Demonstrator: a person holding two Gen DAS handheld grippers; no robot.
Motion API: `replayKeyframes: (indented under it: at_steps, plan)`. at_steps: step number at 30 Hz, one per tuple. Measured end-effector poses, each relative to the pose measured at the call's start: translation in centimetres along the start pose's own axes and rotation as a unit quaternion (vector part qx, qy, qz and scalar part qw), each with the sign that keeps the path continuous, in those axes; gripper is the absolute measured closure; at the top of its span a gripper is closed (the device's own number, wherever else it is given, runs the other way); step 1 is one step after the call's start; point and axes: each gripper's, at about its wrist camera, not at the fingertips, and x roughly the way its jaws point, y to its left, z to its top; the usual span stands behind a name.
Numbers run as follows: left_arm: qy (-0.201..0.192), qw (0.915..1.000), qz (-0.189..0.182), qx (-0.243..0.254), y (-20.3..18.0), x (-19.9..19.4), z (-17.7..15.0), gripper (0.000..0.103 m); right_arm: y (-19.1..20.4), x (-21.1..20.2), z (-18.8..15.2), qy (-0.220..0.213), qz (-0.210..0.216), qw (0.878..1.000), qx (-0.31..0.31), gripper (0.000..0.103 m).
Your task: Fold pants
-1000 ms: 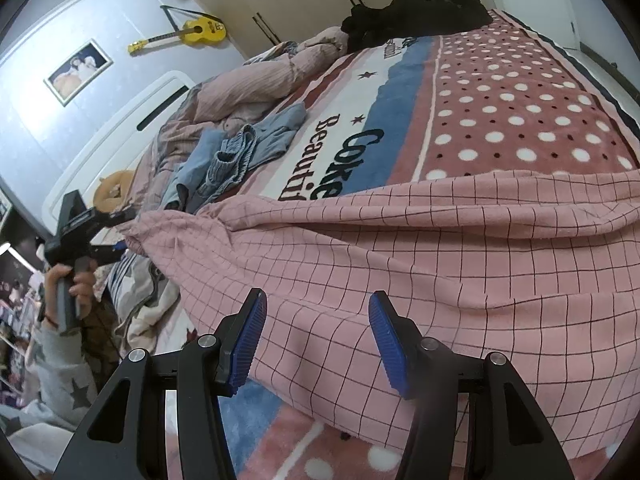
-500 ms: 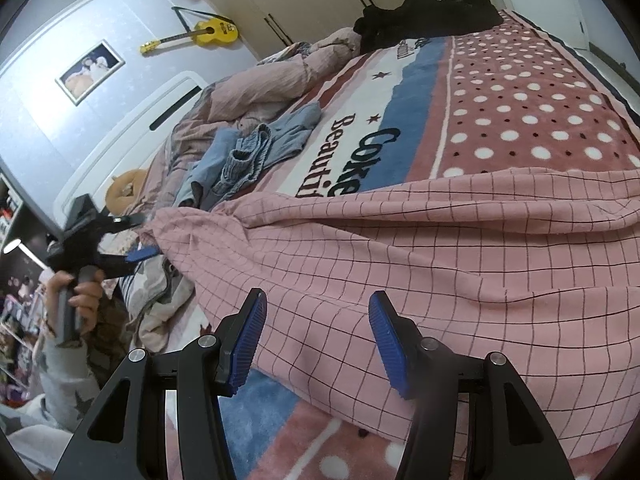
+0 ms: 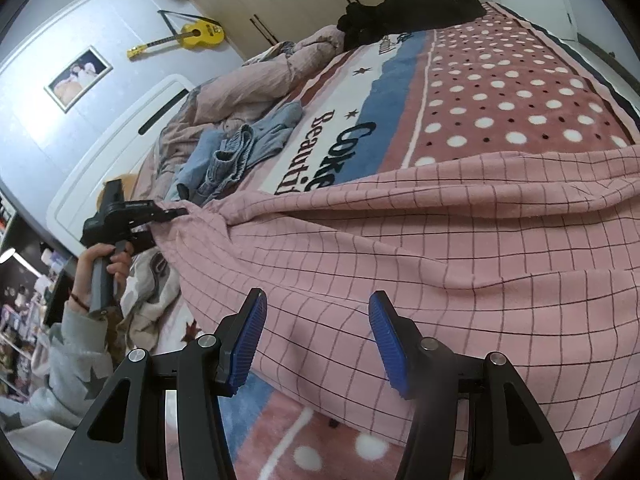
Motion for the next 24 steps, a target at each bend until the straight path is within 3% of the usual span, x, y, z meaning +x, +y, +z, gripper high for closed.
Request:
replayKeyframes:
  at_steps: [6,11,16,20,24]
  plan:
    - [-0.091,0.9928,-0.032,0.071,-2.7,-7.1,0.3,0.099,-0.6,-0.6,0.4,-0.003,-0.016,1.0,0.004,0.053]
    - [-0.118,0.9894,-0.033,0.078,-1.3,-10.5,1.5,0.099,0.1,-1.7,0.3,-0.012,-0.012,1.0,-0.003,0.053]
    - [-0.132,0.9902,-0.004,0.046,2.7,-11.5,2.7,0.099,0.6,-1.8,-0.2,-0.007,-0.011,1.0,-0.002,0.053]
    - [-0.155,0.986,0.056,0.022,7.6,-13.0,4.2,0.099,0.3,-1.7,-0.8,0.005,-0.021,1.0,-0.001,0.053]
    - [-0.158,0.9849,0.061,0.038,8.8,-13.7,4.7,0.1,-0.3,-1.8,-1.1,0.006,-0.025,1.0,0.008,0.053]
